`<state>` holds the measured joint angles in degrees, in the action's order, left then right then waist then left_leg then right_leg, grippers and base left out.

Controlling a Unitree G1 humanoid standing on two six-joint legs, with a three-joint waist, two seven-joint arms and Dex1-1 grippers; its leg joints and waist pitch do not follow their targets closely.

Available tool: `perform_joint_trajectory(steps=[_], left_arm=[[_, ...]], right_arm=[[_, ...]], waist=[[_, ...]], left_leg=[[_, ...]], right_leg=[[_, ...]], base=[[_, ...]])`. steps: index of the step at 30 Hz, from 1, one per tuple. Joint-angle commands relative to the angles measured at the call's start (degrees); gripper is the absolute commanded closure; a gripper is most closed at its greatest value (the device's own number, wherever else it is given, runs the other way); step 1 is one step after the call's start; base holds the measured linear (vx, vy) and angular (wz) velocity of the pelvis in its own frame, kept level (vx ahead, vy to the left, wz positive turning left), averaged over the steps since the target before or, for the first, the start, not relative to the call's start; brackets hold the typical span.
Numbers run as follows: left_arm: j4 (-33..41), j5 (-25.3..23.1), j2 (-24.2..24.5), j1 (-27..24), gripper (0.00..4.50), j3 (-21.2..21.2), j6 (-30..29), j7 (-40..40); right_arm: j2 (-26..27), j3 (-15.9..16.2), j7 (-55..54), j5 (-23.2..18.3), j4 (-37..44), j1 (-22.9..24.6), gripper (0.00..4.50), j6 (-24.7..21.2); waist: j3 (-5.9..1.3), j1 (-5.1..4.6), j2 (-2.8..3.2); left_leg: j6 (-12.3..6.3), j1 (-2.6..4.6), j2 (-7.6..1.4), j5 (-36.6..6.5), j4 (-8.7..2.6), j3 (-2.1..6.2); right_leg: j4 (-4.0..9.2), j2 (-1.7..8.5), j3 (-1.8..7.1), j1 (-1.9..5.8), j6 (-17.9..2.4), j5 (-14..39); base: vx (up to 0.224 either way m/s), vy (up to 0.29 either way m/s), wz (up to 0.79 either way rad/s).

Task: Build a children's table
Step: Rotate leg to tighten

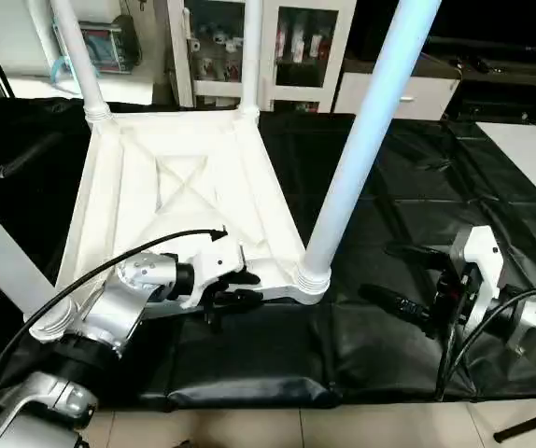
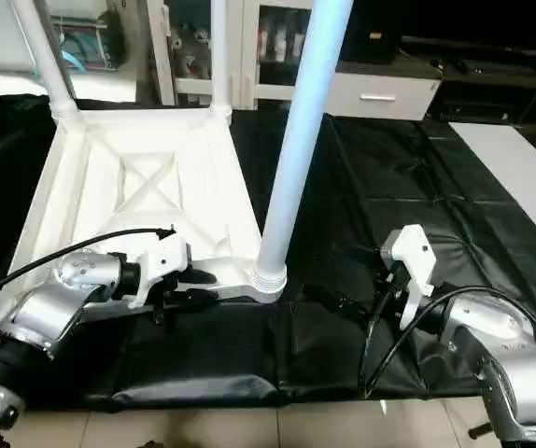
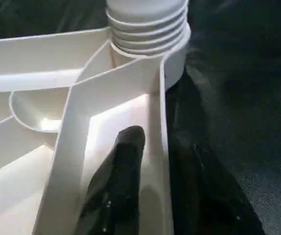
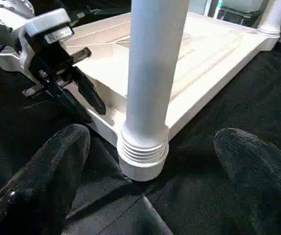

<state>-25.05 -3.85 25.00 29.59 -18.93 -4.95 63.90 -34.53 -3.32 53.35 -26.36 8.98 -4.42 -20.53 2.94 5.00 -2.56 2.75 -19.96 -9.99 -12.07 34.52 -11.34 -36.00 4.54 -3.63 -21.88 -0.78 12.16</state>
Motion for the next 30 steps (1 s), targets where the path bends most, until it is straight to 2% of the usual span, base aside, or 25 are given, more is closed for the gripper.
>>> perform_joint_trajectory(steps=[1,3,4,6,9,10,11,13,14,18,21,23,25,26,28,30], left_arm=[[-3.0,-3.7,1.9,-0.5,3.67,-2.5,-2.7,1.1],[-2.5,-3.9,2.4,-0.4,3.75,-2.9,-3.7,1.9],[-2.6,-4.1,2.8,-0.1,3.75,-3.2,-4.3,2.6],[-2.6,-4.8,3.6,0.4,3.75,-4.2,-5.1,3.7],[-2.3,-5.2,4.2,0.7,3.75,-4.9,-5.1,4.1],[-2.2,-5.0,4.1,0.8,4.06,-4.9,-5.2,4.2],[-2.7,-4.7,3.6,1.3,4.12,-4.6,-5.1,3.7],[-2.8,-4.5,3.4,1.5,4.12,-4.5,-5.4,3.6],[-2.8,-4.5,3.4,1.6,4.32,-4.7,-5.1,3.9],[-1.5,-2.3,2.3,1.0,4.46,-3.4,-4.0,3.9],[-0.7,-1.1,1.6,0.5,4.48,-3.1,-3.8,3.9],[0.0,-0.7,1.1,-0.7,4.48,-3.6,-3.0,4.2],[1.1,-0.5,0.5,-2.1,4.48,-3.9,-2.5,4.0],[2.0,-0.1,-0.3,-3.1,4.48,-3.9,-2.1,3.8],[3.5,0.9,-1.5,-4.1,4.48,-4.0,-2.1,3.7],[4.8,1.5,-2.1,-4.6,4.48,-4.4,-2.3,4.3]], right_arm=[[-1.4,0.2,0.9,0.4,-0.4,-0.7,0.02,0.4],[-1.6,0.2,1.2,0.5,-0.6,-0.9,0.02,0.4],[-1.8,0.3,1.6,0.6,-1.0,-1.1,0.02,0.5],[-2.2,0.4,2.2,0.9,-1.7,-1.6,0.02,0.8],[-2.5,0.4,2.7,1.2,-2.1,-1.8,0.02,1.1],[-2.5,0.3,2.8,1.2,-2.2,-1.9,0.02,1.1],[-2.7,0.3,3.1,1.3,-2.7,-2.2,0.02,1.3],[-2.7,0.3,3.2,1.2,-2.8,-2.3,0.02,1.4],[-2.8,0.3,3.1,1.2,-2.9,-2.3,0.02,1.5],[-2.4,0.6,3.1,1.3,-3.3,-2.7,0.02,1.6],[-2.1,0.7,3.4,1.5,-3.7,-2.9,0.02,1.8],[-2.1,0.8,3.7,1.7,-4.3,-3.0,0.02,2.0],[-2.0,0.9,3.8,1.8,-4.7,-3.4,0.02,1.9],[-2.0,1.2,3.8,1.9,-5.2,-4.0,0.02,1.8],[-1.7,1.6,3.8,2.1,-5.7,-4.9,0.02,1.6],[-1.7,2.3,4.5,1.9,-5.9,-5.4,0.02,1.3]], waist=[[-2.89,-0.13,-0.32],[-2.88,-0.13,-0.32],[-2.82,-0.30,-0.33],[-2.86,-0.39,-0.08],[-2.90,-0.68,-0.24],[-2.94,-0.87,-0.26],[-2.99,-1.05,0.02],[-3.01,-1.19,-0.06],[-2.90,-1.27,-0.07],[-2.92,-1.24,-0.03],[-3.01,-0.98,-0.01],[-3.08,-1.09,-0.15],[-3.25,-1.23,-0.25],[-3.23,-1.31,-0.59],[-3.33,-1.31,-0.79],[-3.24,-1.28,-0.65]], left_leg=[[-1.98,0.41,-3.85,-9.5,-4.41,1.86],[-1.71,0.46,-3.89,-10.1,-4.48,1.91],[-1.44,0.17,-3.85,-10.4,-4.59,2.05],[-1.19,0.39,-3.83,-11.0,-4.57,2.07],[-1.37,0.22,-3.82,-10.8,-4.51,2.07],[-1.47,0.17,-3.79,-10.6,-4.47,2.05],[-1.50,0.20,-3.78,-10.5,-4.44,2.04],[-1.66,0.16,-3.77,-10.6,-4.41,2.05],[-1.91,0.20,-3.77,-10.9,-4.39,1.98],[-1.81,0.34,-3.80,-11.4,-4.38,1.97],[-1.93,0.62,-3.92,-11.0,-4.34,1.84],[-2.53,0.13,-3.95,-9.5,-4.39,1.93],[-3.42,0.09,-3.93,-7.9,-4.23,1.85],[-3.79,0.02,-3.87,-7.6,-4.19,1.76],[-4.51,0.02,-3.82,-6.8,-4.01,1.66],[-4.95,0.10,-3.87,-6.6,-4.00,1.60]], right_leg=[[5.03,4.80,3.26,1.82,-10.4,12.3],[5.10,4.87,3.26,1.84,-10.1,13.6],[5.22,4.92,3.19,1.98,-9.6,15.0],[5.39,4.92,3.21,1.80,-9.4,16.2],[5.36,4.90,3.22,1.83,-9.5,15.8],[5.30,4.87,3.22,1.83,-9.8,15.3],[5.31,4.83,3.18,1.82,-10.3,14.6],[5.24,4.81,3.13,1.88,-10.7,14.2],[5.35,4.79,3.16,1.79,-11.0,14.7],[5.52,4.79,3.17,1.68,-10.7,16.1],[5.35,4.73,3.24,1.47,-11.3,14.5],[4.92,4.76,3.15,1.86,-11.8,11.8],[4.64,4.74,3.11,1.95,-12.3,9.3],[4.70,4.69,3.10,1.94,-12.3,9.3],[4.68,4.83,3.11,1.98,-12.2,9.6],[4.76,4.78,3.13,1.81,-11.9,10.9]], base=[[0.000,0.000,0.00],[0.000,0.000,0.00],[0.000,0.000,0.00],[0.000,0.000,0.00],[0.000,0.000,0.00],[0.000,0.000,0.00],[0.000,0.000,0.00],[0.000,0.000,0.00],[0.000,0.000,0.00],[0.000,0.000,0.00],[0.000,0.000,0.00],[0.000,0.000,0.00],[0.000,0.000,0.00],[0.000,0.000,0.00],[0.000,0.000,0.00],[0.000,0.000,0.00]])
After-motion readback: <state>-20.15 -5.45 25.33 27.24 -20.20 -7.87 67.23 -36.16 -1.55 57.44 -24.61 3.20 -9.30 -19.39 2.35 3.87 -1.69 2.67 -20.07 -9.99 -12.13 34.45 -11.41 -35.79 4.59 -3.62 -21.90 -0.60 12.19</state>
